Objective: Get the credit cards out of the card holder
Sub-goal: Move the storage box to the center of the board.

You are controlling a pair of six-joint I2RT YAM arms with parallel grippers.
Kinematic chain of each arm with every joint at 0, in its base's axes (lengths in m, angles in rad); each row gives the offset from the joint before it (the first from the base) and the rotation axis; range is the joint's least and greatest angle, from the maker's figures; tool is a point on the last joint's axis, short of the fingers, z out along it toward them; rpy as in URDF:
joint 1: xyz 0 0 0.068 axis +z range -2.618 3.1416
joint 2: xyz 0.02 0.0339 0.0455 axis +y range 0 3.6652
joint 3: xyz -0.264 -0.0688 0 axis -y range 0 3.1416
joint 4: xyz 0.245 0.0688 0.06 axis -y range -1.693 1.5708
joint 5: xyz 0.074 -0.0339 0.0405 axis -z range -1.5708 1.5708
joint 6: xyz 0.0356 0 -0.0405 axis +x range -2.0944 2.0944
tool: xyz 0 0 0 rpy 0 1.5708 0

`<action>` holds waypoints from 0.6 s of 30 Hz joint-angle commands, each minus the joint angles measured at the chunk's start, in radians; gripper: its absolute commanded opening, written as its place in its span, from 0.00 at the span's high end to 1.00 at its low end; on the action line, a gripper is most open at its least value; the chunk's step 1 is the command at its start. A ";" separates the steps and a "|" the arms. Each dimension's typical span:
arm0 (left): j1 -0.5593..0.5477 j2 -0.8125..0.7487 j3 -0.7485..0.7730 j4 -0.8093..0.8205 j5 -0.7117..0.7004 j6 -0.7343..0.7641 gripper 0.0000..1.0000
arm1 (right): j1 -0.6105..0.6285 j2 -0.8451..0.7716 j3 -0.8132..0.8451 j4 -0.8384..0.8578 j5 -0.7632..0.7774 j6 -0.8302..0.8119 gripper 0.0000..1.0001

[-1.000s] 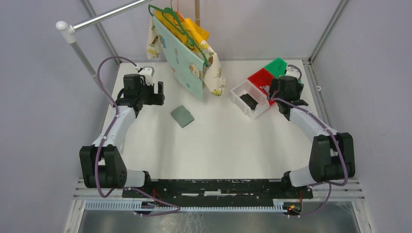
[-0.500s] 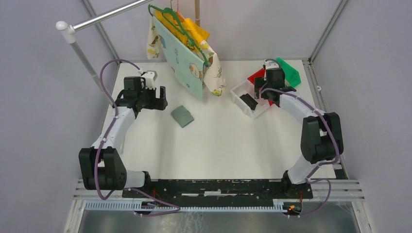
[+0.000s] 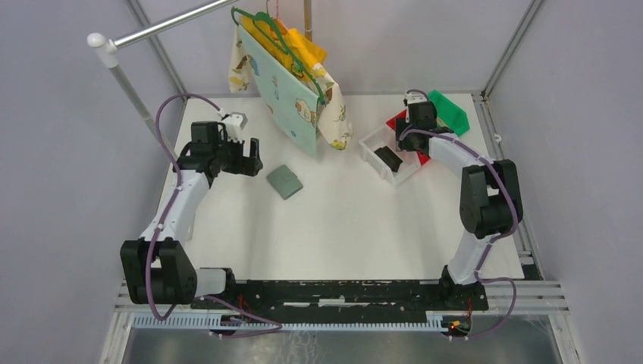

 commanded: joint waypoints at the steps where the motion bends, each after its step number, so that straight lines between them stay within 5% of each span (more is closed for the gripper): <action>1: 0.004 -0.037 0.030 -0.006 0.044 0.037 0.00 | 0.015 0.011 0.012 0.018 -0.005 -0.008 0.38; 8: 0.004 -0.043 0.025 -0.009 0.053 0.035 0.00 | 0.087 -0.053 -0.095 0.077 0.051 0.000 0.57; 12: 0.004 -0.062 0.014 -0.003 0.047 0.043 0.00 | 0.166 -0.096 -0.164 0.079 0.215 0.026 0.62; 18: 0.004 -0.073 0.003 -0.003 0.058 0.058 0.00 | 0.211 -0.188 -0.302 0.133 0.265 0.103 0.66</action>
